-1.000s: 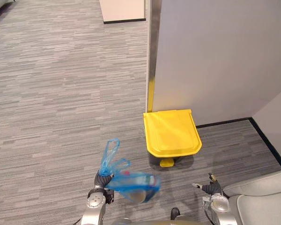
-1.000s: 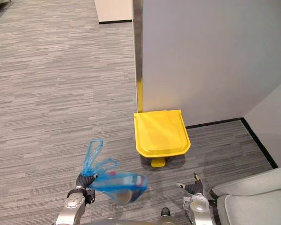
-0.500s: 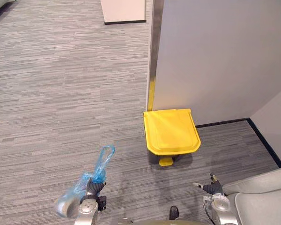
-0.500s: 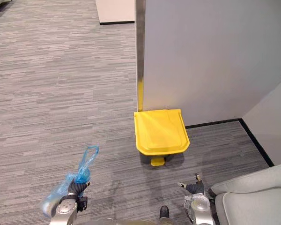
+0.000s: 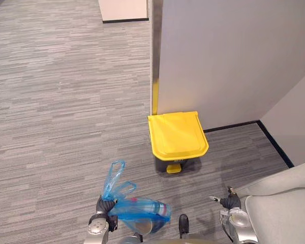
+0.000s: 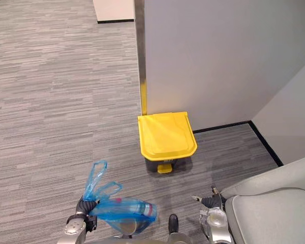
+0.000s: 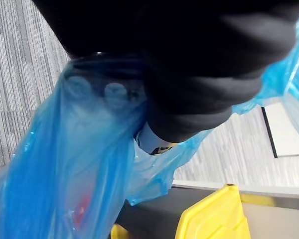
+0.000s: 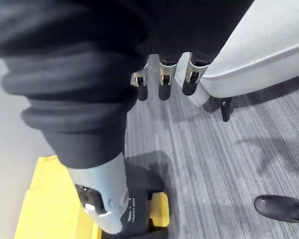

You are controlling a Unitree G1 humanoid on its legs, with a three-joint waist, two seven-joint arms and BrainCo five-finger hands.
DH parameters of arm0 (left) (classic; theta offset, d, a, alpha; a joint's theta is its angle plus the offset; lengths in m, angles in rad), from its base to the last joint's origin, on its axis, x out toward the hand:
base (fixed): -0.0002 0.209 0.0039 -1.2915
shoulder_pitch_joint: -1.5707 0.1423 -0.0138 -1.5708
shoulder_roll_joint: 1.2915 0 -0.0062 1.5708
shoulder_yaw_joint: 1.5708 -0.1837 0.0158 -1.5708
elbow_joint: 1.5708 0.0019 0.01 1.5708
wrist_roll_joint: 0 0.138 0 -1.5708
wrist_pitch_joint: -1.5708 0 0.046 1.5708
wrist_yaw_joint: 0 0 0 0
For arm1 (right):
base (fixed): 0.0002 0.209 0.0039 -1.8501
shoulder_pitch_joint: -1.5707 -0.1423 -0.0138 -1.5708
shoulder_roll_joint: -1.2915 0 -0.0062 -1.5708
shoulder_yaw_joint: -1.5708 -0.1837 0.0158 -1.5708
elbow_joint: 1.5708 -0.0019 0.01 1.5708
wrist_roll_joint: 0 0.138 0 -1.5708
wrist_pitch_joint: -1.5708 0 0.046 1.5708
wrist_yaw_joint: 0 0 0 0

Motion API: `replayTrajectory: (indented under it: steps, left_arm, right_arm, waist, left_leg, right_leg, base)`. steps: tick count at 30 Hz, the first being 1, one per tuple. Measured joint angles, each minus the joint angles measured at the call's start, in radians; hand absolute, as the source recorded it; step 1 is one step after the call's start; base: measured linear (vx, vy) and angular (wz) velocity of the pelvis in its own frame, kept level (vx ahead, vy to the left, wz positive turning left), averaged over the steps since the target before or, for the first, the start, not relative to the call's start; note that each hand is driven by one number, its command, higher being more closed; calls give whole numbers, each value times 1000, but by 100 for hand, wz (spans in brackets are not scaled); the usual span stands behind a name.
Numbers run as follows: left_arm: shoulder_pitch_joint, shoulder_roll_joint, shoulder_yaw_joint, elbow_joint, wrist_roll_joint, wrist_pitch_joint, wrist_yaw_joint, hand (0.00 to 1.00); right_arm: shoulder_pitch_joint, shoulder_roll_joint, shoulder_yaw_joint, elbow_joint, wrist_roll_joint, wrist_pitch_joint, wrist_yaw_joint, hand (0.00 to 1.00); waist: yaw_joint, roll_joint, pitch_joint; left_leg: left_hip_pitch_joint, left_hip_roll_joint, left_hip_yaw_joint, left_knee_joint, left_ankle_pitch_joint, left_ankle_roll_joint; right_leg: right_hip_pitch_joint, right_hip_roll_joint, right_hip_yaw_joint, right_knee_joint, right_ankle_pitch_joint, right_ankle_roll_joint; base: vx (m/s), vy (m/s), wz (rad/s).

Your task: Gather rubbish on tea table into small bin, then transfer packed bag to large trash can.

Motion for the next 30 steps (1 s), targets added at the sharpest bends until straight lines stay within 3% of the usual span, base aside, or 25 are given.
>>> replayTrajectory:
  steps: [3, 5, 8, 9, 10, 11, 12, 14, 17, 18, 19, 20, 21, 22, 24, 25, 30]
  left_arm:
    - [-1, 0, 1, -2, 0, 0, 0, 100]
    - [0, 0, 2, -18, -1, 0, 0, 100]
    - [0, -1, 9, -57, -4, 0, 1, 100]
    - [-5, 0, 12, -63, -4, 0, 2, 100]
    - [-5, 0, 12, -65, -4, 0, 2, 100]
    - [-15, 2, 4, -81, -4, 0, 3, 100]
    - [-19, 3, -1, -81, -7, 1, 5, 100]
    - [-31, 27, -14, -85, -12, 1, 6, 100]
    - [-94, 43, -22, -87, -12, -1, 8, 100]
    - [-111, 41, -22, -86, -12, -1, 15, 100]
    - [-120, 33, -24, -86, -12, 0, 23, 100]
    - [-129, 23, -40, -88, -12, -1, 23, 100]
    - [-137, 29, -54, -88, -11, -1, 21, 100]
    - [-139, 29, -61, -89, -11, -1, 21, 100]
    - [-139, 15, -65, -88, -10, 0, 21, 100]
    - [-140, 9, -64, -88, -10, 0, 21, 100]
    - [-154, -38, -67, -86, -12, -1, 17, 100]
  right_arm:
    - [-21, -1, 0, -1, 0, 0, 0, 0]
    - [-38, -5, 1, -2, 0, 0, 0, 0]
    - [-53, -13, 1, -3, 0, 0, -2, 0]
    - [-57, -12, 1, -12, 0, 0, -2, 0]
    - [-57, -12, 1, -14, 0, 0, -2, 0]
    - [-47, -7, -2, -30, 0, 0, -2, 0]
    - [-27, -6, -2, -33, 0, 1, -2, 0]
    - [11, 3, -4, -65, 1, 14, -3, 0]
    - [31, 4, -41, -65, 19, 20, -9, 0]
    - [37, 0, -46, -66, 21, 20, -19, 0]
    - [41, -8, -53, -66, 21, 21, -24, 0]
    - [37, -4, -72, -83, 21, 21, -27, 0]
    - [44, 12, -83, -107, 24, 21, -28, 0]
    - [54, 23, -90, -124, 40, 22, -28, 0]
    - [81, 43, -113, -164, 51, 24, -28, 0]
    - [84, 44, -113, -172, 53, 24, -27, 0]
    - [36, 63, -111, -209, 99, 21, -22, 0]
  waist:
    - [-1, 1, 2]
    - [0, 7, 13]
    - [1, 11, 51]
    - [-3, 15, 81]
    - [-3, 16, 85]
    - [-7, 16, 123]
    - [-1, 18, 129]
    - [-4, 0, 135]
    - [-26, -18, 160]
    - [-28, -30, 171]
    - [-29, -5, 187]
    - [-21, 28, 197]
    - [-21, 28, 202]
    - [-25, 26, 203]
    - [-33, 26, 199]
    - [-32, 28, 197]
    - [-32, 40, 186]
  left_leg:
    - [-4, 11, 30, 15, -19, -4]
    - [-15, 25, 42, 54, -50, -4]
    - [-18, 33, 47, 147, -118, 9]
    - [1, 44, 41, 177, -154, 24]
    - [7, 44, 41, 180, -157, 24]
    - [48, 39, 35, 211, -191, 34]
    - [65, 39, 30, 232, -214, 38]
    - [100, 32, 6, 271, -264, 44]
    - [120, 16, -71, 328, -320, 30]
    - [138, 15, -93, 342, -344, 12]
    - [156, 36, -102, 349, -352, 7]
    - [155, 64, -100, 356, -337, -15]
    - [163, 65, -107, 348, -306, -36]
    - [178, 65, -118, 347, -294, -35]
    - [209, 83, -145, 401, -279, -47]
    - [206, 96, -143, 422, -272, -49]
    - [191, 157, -138, 392, -198, -101]
  right_leg:
    - [-17, 14, 31, 9, 2, 6]
    - [-42, 24, 43, 63, -31, 9]
    - [-144, 18, 63, 349, -163, 23]
    - [-187, 8, 46, 508, -190, 44]
    - [-196, 7, 42, 535, -191, 45]
    - [-287, -7, 4, 754, -231, 48]
    - [-316, -9, -15, 776, -279, 24]
    - [-357, -4, -48, 676, -283, 16]
    - [-383, 21, -52, 372, -186, 27]
    - [-373, 31, -39, 341, -133, -15]
    - [-358, 35, -51, 356, -110, -33]
    - [-358, 49, -64, 390, -130, -30]
    - [-386, 38, -65, 483, -164, -55]
    - [-398, 25, -70, 556, -194, -62]
    - [-413, -5, -105, 746, -337, -72]
    - [-414, -4, -114, 774, -366, -76]
    - [-414, 48, -148, 740, -391, -91]
  base:
    - [50, -17, -29]
    - [65, 8, -21]
    - [74, 66, -9]
    - [19, 63, -3]
    - [18, 60, 6]
    - [59, 71, 8]
    - [93, 84, 19]
    - [226, 23, 51]
    - [381, -113, 88]
    - [382, -159, 85]
    - [385, -122, 42]
    - [380, -93, 37]
    - [477, -133, 40]
    - [489, -170, 54]
    - [422, -156, 47]
    - [396, -165, 25]
    - [295, -119, -2]
